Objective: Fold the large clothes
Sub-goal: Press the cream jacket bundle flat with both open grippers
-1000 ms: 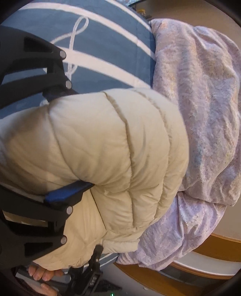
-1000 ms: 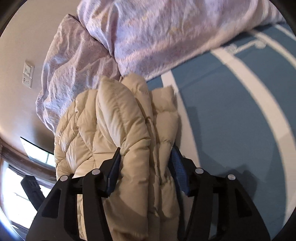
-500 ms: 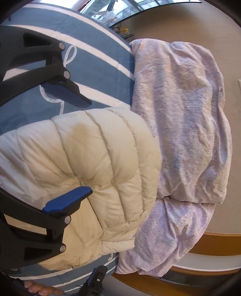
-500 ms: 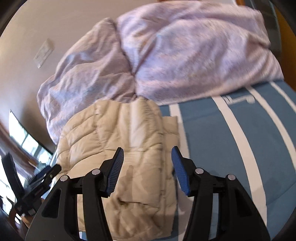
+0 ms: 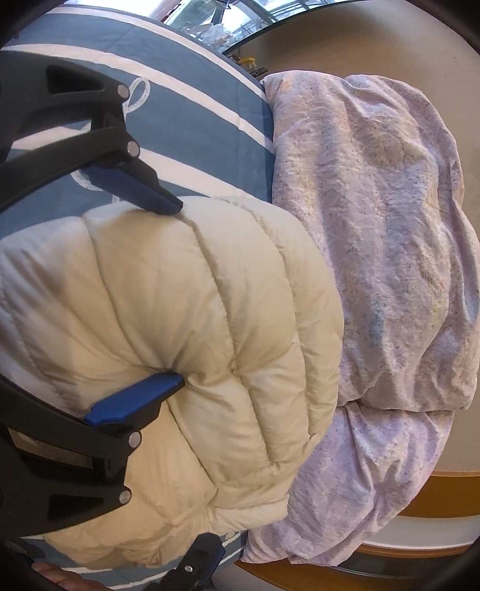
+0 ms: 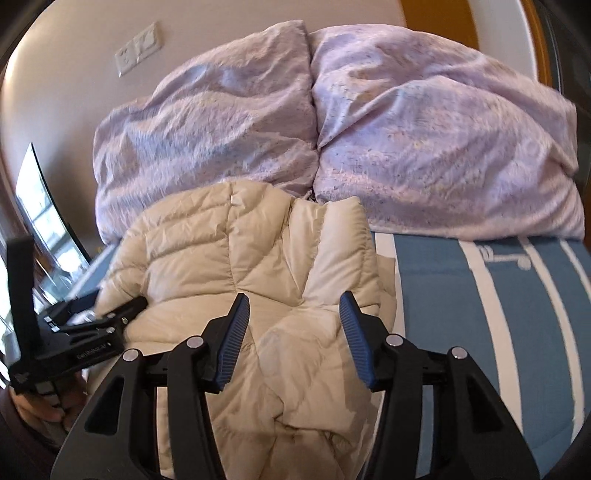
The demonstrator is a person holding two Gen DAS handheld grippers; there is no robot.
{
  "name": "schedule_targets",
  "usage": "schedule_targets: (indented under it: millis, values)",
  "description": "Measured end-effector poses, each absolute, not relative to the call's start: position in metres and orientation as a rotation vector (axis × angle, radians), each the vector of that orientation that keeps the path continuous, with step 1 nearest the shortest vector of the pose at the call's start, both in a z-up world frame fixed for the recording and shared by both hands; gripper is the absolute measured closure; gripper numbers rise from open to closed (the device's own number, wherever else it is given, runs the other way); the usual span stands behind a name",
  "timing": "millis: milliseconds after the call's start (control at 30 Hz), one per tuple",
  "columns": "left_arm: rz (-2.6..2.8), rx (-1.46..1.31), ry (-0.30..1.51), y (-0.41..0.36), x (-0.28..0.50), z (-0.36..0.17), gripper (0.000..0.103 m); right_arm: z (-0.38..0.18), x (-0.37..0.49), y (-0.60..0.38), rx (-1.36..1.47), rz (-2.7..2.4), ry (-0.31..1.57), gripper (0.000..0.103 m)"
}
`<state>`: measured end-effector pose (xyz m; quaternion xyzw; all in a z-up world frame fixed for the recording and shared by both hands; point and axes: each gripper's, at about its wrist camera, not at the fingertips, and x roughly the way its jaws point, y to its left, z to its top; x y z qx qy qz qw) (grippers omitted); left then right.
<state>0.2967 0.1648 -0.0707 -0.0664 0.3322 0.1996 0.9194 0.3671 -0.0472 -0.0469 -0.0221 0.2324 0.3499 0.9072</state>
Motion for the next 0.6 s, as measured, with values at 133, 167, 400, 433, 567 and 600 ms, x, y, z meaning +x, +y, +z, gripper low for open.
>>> schedule_targets:
  millis: [133, 167, 400, 433, 567, 600]
  values:
    - [0.415, -0.098, 0.681, 0.163, 0.302, -0.075, 0.012, -0.065, 0.378, -0.031, -0.161, 0.637, 0.502, 0.054]
    - [0.413, -0.095, 0.681, 0.163, 0.303, -0.075, 0.011, -0.069, 0.381, -0.030, -0.171, 0.631, 0.515, 0.054]
    - [0.383, -0.078, 0.690, 0.166, 0.316, -0.085, 0.010, -0.091, 0.401, -0.033, -0.120, 0.641, 0.605, 0.054]
    - [0.380, -0.081, 0.692, 0.166, 0.317, -0.086, 0.009, -0.094, 0.402, -0.034, -0.112, 0.645, 0.611, 0.054]
    - [0.369, -0.098, 0.696, 0.170, 0.321, -0.092, 0.008, -0.099, 0.407, -0.036, -0.081, 0.659, 0.632, 0.054]
    - [0.366, -0.105, 0.696, 0.170, 0.322, -0.093, 0.008, -0.099, 0.409, -0.036, -0.074, 0.662, 0.637, 0.054]
